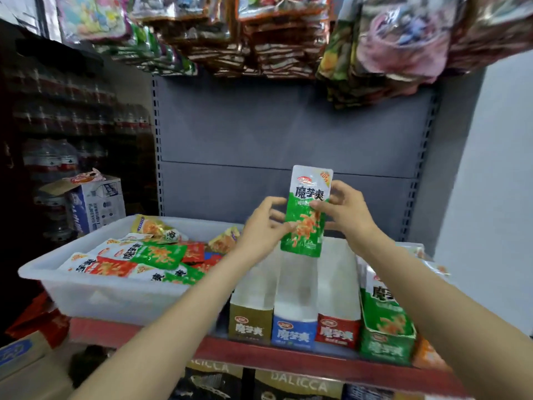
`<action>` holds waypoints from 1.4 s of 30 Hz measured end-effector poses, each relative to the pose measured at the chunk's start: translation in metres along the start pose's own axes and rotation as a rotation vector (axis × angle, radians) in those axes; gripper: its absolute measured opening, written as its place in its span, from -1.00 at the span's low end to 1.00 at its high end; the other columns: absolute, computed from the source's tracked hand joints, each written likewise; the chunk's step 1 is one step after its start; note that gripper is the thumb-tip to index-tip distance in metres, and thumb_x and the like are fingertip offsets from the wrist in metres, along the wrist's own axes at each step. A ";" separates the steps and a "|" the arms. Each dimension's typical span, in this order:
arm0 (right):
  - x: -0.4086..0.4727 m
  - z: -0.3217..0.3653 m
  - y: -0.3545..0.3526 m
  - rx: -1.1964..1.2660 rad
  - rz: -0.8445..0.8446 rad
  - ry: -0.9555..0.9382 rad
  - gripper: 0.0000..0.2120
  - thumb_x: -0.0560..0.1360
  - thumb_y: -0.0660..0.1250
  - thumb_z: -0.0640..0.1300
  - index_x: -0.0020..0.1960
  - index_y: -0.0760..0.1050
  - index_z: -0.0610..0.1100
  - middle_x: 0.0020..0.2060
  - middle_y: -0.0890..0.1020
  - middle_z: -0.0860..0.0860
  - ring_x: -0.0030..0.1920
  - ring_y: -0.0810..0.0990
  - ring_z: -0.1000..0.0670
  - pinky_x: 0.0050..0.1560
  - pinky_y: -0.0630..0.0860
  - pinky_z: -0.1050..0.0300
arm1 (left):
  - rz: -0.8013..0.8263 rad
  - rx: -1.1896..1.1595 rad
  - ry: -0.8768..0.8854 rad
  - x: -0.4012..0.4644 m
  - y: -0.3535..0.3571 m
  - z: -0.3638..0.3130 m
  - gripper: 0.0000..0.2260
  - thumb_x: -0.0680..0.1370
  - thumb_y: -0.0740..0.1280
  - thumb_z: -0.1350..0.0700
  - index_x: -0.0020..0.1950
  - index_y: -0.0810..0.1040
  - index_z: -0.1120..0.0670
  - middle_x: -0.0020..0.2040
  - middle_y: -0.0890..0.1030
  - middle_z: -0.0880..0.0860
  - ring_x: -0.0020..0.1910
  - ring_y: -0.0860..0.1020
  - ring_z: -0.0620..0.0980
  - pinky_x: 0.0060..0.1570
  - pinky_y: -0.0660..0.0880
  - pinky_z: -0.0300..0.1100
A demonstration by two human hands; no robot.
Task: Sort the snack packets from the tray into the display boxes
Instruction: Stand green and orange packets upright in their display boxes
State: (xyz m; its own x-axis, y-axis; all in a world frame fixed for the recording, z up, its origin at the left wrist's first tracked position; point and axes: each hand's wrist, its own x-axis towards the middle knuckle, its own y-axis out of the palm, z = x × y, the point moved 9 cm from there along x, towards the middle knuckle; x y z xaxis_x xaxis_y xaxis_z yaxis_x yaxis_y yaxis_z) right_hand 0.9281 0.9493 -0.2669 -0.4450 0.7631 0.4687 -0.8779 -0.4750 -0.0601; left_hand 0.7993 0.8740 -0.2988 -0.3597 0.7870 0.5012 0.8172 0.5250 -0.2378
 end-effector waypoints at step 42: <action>-0.008 -0.046 -0.136 -0.838 0.161 0.030 -0.80 0.57 0.24 -0.21 0.13 0.58 -0.11 0.01 0.63 0.00 -0.03 0.59 0.03 -0.07 0.59 0.15 | 0.524 0.527 0.063 -0.016 0.157 -0.011 -0.36 0.39 0.48 -0.09 0.41 0.32 -0.03 0.29 0.36 -0.04 0.23 0.43 -0.10 0.22 0.44 -0.17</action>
State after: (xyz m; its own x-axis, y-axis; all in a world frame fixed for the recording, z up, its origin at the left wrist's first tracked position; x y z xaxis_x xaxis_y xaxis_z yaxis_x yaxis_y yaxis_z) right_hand 1.0426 1.0279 -0.3026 -0.5698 0.7311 0.3754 -0.6390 -0.1069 -0.7618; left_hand 0.9383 0.9405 -0.3353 0.0568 0.9652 0.2552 0.5445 0.1843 -0.8183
